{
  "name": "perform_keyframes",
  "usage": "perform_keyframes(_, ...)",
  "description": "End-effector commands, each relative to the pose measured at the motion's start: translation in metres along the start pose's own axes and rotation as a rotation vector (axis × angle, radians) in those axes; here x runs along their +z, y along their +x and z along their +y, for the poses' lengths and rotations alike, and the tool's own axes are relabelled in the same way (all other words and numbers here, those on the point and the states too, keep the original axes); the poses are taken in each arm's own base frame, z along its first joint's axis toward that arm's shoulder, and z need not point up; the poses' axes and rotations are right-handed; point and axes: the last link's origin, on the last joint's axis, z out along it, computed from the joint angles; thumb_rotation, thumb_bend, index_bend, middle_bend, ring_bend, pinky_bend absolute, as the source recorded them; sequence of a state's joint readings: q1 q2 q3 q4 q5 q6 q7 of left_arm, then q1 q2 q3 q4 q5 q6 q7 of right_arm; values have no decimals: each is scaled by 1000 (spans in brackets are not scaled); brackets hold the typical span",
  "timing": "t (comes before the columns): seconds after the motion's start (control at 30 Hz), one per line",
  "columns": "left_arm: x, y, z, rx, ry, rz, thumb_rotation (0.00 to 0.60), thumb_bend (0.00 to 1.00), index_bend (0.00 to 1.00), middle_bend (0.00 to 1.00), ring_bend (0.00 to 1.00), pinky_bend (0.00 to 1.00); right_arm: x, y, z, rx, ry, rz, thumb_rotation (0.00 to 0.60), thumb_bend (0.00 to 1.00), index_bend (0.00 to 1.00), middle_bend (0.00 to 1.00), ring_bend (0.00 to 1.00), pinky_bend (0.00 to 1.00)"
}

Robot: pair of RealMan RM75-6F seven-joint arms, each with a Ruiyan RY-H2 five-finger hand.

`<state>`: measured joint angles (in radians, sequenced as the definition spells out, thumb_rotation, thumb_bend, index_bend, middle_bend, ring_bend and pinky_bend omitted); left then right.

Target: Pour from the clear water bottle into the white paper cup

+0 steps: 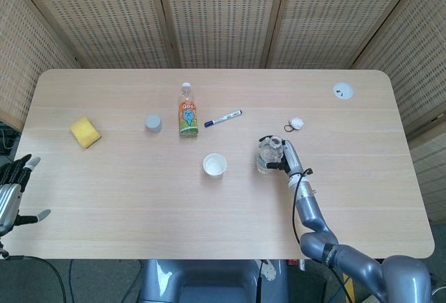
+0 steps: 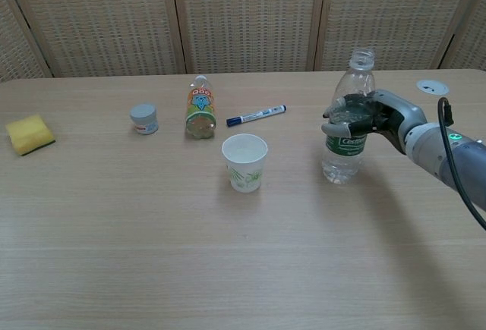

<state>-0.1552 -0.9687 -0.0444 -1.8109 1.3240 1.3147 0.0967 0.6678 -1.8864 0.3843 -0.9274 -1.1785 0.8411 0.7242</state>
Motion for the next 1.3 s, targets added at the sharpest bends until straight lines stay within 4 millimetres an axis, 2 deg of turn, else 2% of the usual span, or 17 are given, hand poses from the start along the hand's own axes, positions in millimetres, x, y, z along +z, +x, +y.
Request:
perform_keyframes(0.03, 0, 0, 0, 0, -1, -2, 600, 54, 0, 0, 0, 0, 1, 1, 1, -7, -1, 7, 600, 15, 367, 243, 80, 103)
perform_keyframes(0.23, 0, -1, 1, -6, -7, -4, 600, 54, 0, 0, 0, 0, 0, 5, 4, -15, -3, 16, 600, 0, 251, 142, 2, 70)
perform_keyframes(0.3, 0, -1, 1, -5, -10, -5, 600, 54, 0, 0, 0, 0, -1, 7, 3, -21, 1, 15, 600, 0, 195, 92, 0, 51)
perform_keyframes(0.37, 0, -1, 2, -5, -11, -5, 600, 54, 0, 0, 0, 0, -1, 8, 3, -22, 2, 14, 600, 0, 88, 25, 0, 19)
perform_keyframes(0.47, -1, -1, 2, -5, -12, -5, 600, 54, 0, 0, 0, 0, -3, 12, 2, -34, 0, 0, 600, 0, 1, 0, 0, 0)
perform_keyframes(0.7, -2, 0, 3, -7, -22, -5, 600, 53, 0, 0, 0, 0, -17, 33, -4, -165, -31, -99, 600, 0, 0, 0, 0, 0)
perform_keyframes(0.73, -3, 1, 3, -10, -25, -3, 600, 54, 0, 0, 0, 0, -22, 40, -4, -266, -25, -121, 600, 0, 0, 0, 0, 0)
perform_keyframes(1.0, -7, 4, 3, -17, -37, 7, 600, 55, 0, 0, 0, 0, -52, 73, -9, -600, 9, -137, 600, 0, 0, 0, 0, 0)
perform_keyframes(1.13, -11, 6, 3, -19, -44, 16, 600, 54, 0, 0, 0, 0, -76, 103, -15, -834, 62, -69, 600, 0, 0, 0, 0, 0)
perform_keyframes(1.3, -14, 6, 4, -19, -53, 25, 600, 55, 0, 0, 0, 0, -110, 131, -16, -971, 105, 35, 600, 0, 0, 0, 0, 0)
